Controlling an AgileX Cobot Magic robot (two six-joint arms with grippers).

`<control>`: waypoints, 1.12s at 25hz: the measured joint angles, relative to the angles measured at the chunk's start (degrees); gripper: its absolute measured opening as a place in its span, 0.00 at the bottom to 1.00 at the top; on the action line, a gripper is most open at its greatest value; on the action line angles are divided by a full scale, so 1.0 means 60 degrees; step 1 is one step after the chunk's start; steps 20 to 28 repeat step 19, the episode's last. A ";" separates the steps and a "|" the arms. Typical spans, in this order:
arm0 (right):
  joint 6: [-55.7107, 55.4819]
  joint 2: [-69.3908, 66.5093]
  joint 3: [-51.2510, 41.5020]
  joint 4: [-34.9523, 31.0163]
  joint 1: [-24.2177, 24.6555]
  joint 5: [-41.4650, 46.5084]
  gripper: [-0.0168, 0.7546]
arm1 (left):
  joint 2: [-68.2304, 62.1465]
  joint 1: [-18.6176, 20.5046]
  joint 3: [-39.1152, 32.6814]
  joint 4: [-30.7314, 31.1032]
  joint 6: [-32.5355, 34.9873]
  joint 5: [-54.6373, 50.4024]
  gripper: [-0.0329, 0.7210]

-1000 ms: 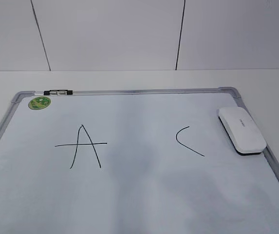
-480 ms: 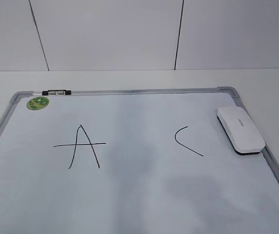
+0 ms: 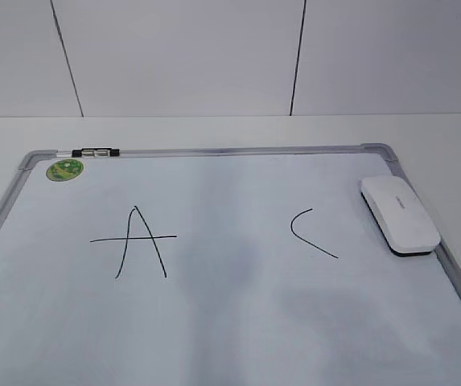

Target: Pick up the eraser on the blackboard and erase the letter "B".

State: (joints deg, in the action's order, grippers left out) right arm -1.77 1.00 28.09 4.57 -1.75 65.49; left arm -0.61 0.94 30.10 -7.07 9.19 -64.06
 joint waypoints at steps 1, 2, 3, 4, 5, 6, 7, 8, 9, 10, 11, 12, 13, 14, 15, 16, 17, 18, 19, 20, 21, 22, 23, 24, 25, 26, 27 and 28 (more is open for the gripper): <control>0.0000 0.0000 0.0000 0.0000 0.0017 0.0000 0.78 | 0.0000 0.0000 0.0000 -0.0023 0.0000 0.0000 0.35; 0.0000 0.0000 0.0000 0.0000 0.0017 0.0000 0.78 | 0.0000 0.0000 0.0000 -0.0023 0.0000 0.0000 0.35; 0.0000 0.0000 0.0000 0.0000 0.0017 0.0000 0.78 | 0.0000 0.0000 0.0000 -0.0023 0.0000 0.0000 0.35; 0.0000 0.0000 0.0000 0.0000 0.0023 0.0000 0.78 | 0.0000 0.0000 0.0000 -0.0023 0.0000 0.0000 0.35; 0.0000 0.0000 0.0000 0.0000 0.0023 0.0000 0.78 | 0.0000 0.0000 0.0000 -0.0023 0.0000 0.0000 0.35; 0.0000 0.0000 0.0000 0.0000 0.0023 0.0000 0.78 | 0.0000 0.0000 0.0000 -0.0023 0.0000 0.0000 0.35; 0.0000 0.0000 0.0000 0.0000 0.0023 0.0000 0.78 | 0.0000 0.0000 0.0000 -0.0023 0.0000 0.0000 0.35; 0.0000 0.0000 0.0000 0.0000 0.0023 0.0000 0.78 | 0.0000 0.0000 0.0000 -0.0023 0.0000 0.0000 0.35; 0.0000 0.0000 0.0000 -0.0019 0.0023 0.0000 0.80 | 0.0000 0.0000 0.0000 -0.0023 0.0000 0.0000 0.35; 0.0000 0.0000 0.0000 -0.0019 0.0023 0.0000 0.80 | 0.0000 0.0000 0.0000 -0.0023 0.0000 0.0000 0.35; 0.0000 0.0000 0.0000 -0.0019 0.0023 0.0000 0.79 | 0.0000 0.0000 0.0000 -0.0023 0.0000 0.0000 0.35; 0.0000 0.0000 0.0000 -0.0019 0.0023 0.0000 0.79 | 0.0000 0.0000 0.0000 -0.0023 0.0000 0.0000 0.35; -0.0007 0.0000 0.0000 -0.0019 0.0023 0.0000 0.79 | 0.0000 0.0000 0.0000 -0.0023 0.0000 0.0000 0.35; -0.0007 0.0000 0.0000 -0.0019 0.0023 0.0000 0.78 | 0.0000 0.0000 0.0000 -0.0023 0.0000 0.0000 0.35; -0.0007 0.0000 0.0000 -0.0019 0.0023 0.0000 0.78 | 0.0000 0.0000 0.0000 -0.0023 0.0000 0.0000 0.35; -0.0007 0.0000 0.0000 -0.0019 0.0023 0.0000 0.78 | 0.0000 0.0000 0.0000 -0.0023 0.0000 0.0000 0.35; -0.0007 0.0000 0.0000 -0.0019 0.0023 0.0000 0.78 | 0.0000 0.0000 0.0000 -0.0023 0.0000 0.0000 0.35; -0.0007 0.0000 0.0000 -0.0019 0.0023 0.0000 0.78 | 0.0000 0.0000 0.0000 -0.0023 0.0000 0.0000 0.35; -0.0007 0.0000 0.0000 -0.0019 0.0023 0.0000 0.78 | 0.0000 0.0000 0.0000 -0.0023 0.0000 0.0000 0.35; -0.0007 0.0000 0.0000 -0.0019 0.0023 0.0000 0.78 | 0.0000 0.0000 0.0000 -0.0023 0.0000 0.0000 0.35; -0.0007 0.0000 0.0000 -0.0019 0.0023 0.0000 0.78 | 0.0000 0.0000 0.0000 -0.0023 0.0000 0.0000 0.35; -0.0007 0.0000 0.0000 -0.0019 0.0023 0.0000 0.78 | 0.0000 0.0000 0.0000 -0.0023 0.0000 0.0000 0.35; -0.0007 0.0000 0.0000 -0.0019 0.0023 0.0000 0.78 | 0.0000 0.0000 0.0000 -0.0023 0.0000 0.0000 0.35; -0.0007 0.0000 0.0000 -0.0019 0.0023 0.0000 0.78 | 0.0000 0.0000 0.0000 -0.0023 0.0000 0.0000 0.35; -0.0007 0.0000 0.0000 -0.0019 0.0023 0.0000 0.78 | 0.0000 0.0000 0.0000 -0.0023 0.0000 0.0000 0.35; -0.0007 0.0000 0.0000 -0.0019 0.0023 0.0000 0.78 | 0.0000 0.0000 0.0000 -0.0023 0.0000 0.0000 0.35; -0.0007 0.0000 0.0000 -0.0019 0.0023 0.0000 0.78 | 0.0000 0.0000 0.0000 -0.0023 0.0000 0.0000 0.35; -0.0007 0.0000 0.0000 -0.0019 0.0023 0.0000 0.78 | 0.0000 0.0000 0.0000 -0.0023 0.0000 0.0000 0.35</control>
